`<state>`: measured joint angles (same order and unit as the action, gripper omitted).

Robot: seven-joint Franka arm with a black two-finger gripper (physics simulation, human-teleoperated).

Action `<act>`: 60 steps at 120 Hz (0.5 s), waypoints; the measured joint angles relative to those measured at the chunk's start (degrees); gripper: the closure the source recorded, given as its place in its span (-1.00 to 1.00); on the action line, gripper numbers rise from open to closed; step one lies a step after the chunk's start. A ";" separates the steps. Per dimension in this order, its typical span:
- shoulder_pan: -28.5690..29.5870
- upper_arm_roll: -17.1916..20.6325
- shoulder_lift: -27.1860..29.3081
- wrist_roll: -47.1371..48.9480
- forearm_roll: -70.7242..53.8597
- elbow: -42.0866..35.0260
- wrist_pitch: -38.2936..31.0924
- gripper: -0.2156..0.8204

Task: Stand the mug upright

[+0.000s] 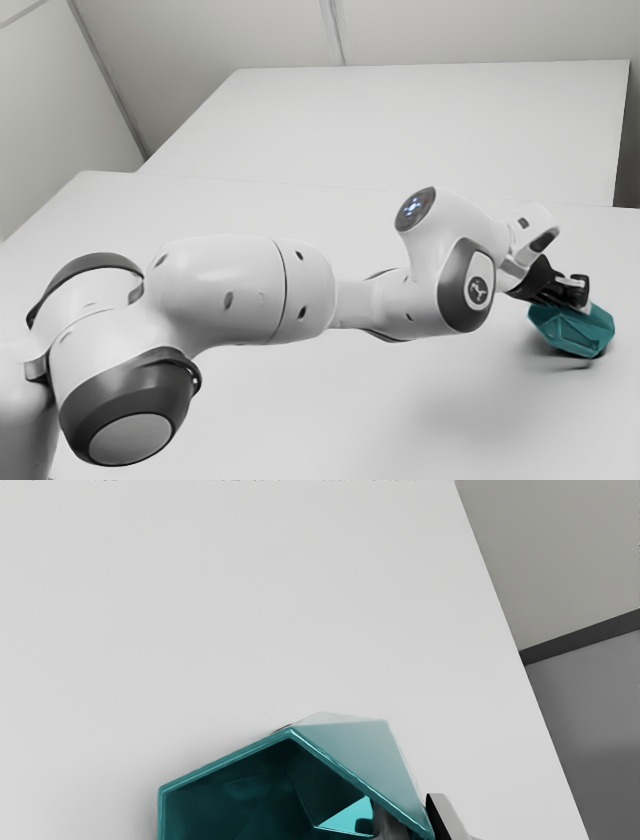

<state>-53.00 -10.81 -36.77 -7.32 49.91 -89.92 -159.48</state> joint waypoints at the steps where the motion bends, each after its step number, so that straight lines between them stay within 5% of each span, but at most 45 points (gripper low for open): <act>1: 0.00 0.00 -0.02 0.01 -0.01 0.02 0.00 0.81; 37: 0.08 -0.23 0.82 0.29 -1.77 0.17 0.18 0.92; 60: 2.81 -0.20 9.53 0.72 -4.32 -8.84 2.09 0.93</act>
<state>-50.18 -11.01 -27.24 -6.60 45.60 -98.76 -157.39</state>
